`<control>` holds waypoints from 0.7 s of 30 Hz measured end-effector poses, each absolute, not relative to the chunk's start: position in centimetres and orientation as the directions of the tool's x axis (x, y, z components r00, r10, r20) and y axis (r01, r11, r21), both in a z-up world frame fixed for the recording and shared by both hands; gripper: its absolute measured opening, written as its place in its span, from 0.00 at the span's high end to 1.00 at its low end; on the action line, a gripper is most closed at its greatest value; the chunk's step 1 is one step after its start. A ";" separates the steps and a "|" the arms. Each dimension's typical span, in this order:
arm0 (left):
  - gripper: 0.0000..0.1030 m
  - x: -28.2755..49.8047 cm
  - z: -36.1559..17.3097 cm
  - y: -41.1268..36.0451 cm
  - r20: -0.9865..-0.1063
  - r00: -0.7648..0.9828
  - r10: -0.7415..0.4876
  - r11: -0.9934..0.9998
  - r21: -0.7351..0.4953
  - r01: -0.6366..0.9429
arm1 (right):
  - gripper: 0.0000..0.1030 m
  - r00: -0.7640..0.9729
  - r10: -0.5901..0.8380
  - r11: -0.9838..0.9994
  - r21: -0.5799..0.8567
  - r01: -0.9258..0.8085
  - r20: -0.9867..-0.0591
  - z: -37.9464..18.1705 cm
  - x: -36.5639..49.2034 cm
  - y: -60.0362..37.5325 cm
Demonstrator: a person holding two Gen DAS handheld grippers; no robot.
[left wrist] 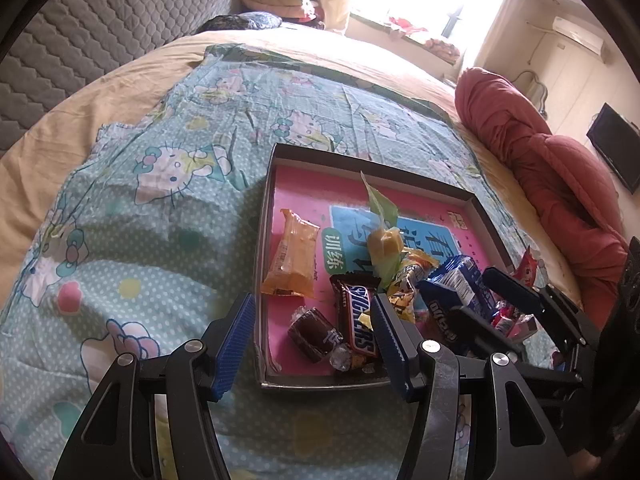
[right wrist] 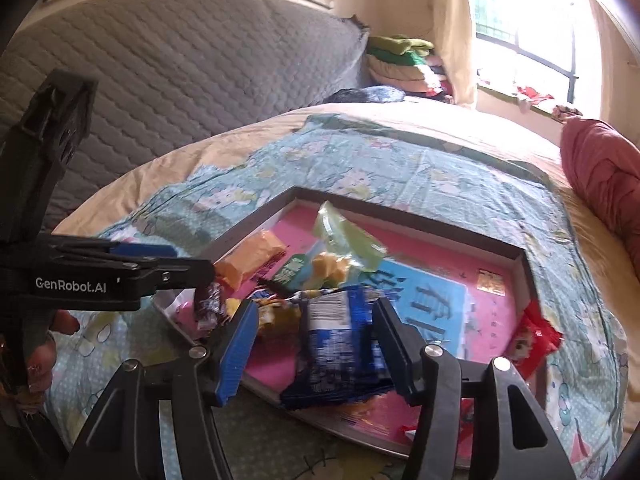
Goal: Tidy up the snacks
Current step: 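Open both tools to release the packs and pull them back from the box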
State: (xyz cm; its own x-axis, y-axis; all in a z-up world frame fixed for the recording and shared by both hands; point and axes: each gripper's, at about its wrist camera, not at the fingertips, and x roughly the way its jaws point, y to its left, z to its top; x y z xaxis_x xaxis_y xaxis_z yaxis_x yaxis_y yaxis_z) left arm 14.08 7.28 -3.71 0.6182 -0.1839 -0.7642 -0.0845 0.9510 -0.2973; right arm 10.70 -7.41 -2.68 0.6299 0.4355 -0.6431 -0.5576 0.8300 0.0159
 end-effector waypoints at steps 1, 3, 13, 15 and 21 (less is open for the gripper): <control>0.40 14.1 -3.7 7.3 -0.764 0.619 -0.184 0.951 -0.297 -0.084 | 0.43 0.630 0.429 0.839 0.026 -0.544 -0.647 -2.7 10.9 -7.8; 0.38 14.0 -3.6 7.2 -0.763 0.620 -0.180 0.953 -0.291 -0.082 | 0.43 0.637 0.400 0.857 0.023 -0.514 -0.659 -2.9 11.3 -8.4; 0.33 13.9 -3.5 7.4 -0.774 0.612 -0.165 0.960 -0.269 -0.082 | 0.42 0.608 0.401 0.830 -0.010 -0.558 -0.685 -4.2 11.2 -6.8; 0.33 13.9 -3.6 7.6 -0.775 0.608 -0.169 0.957 -0.276 -0.086 | 0.42 0.600 0.414 0.814 -0.017 -0.580 -0.685 -4.4 11.0 -6.2; 0.32 13.8 -3.4 7.5 -0.775 0.610 -0.165 0.960 -0.268 -0.082 | 0.42 0.573 0.448 0.781 -0.011 -0.624 -0.687 -4.6 10.8 -5.2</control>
State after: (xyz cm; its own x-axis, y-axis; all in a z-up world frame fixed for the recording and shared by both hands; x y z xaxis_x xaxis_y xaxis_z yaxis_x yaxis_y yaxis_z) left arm 13.83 7.51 -3.45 0.6098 -0.1647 -0.7752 -0.0818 0.9599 -0.2682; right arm 10.79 -5.17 -4.60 0.5728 0.4477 -0.6867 -0.6242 0.7812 -0.0113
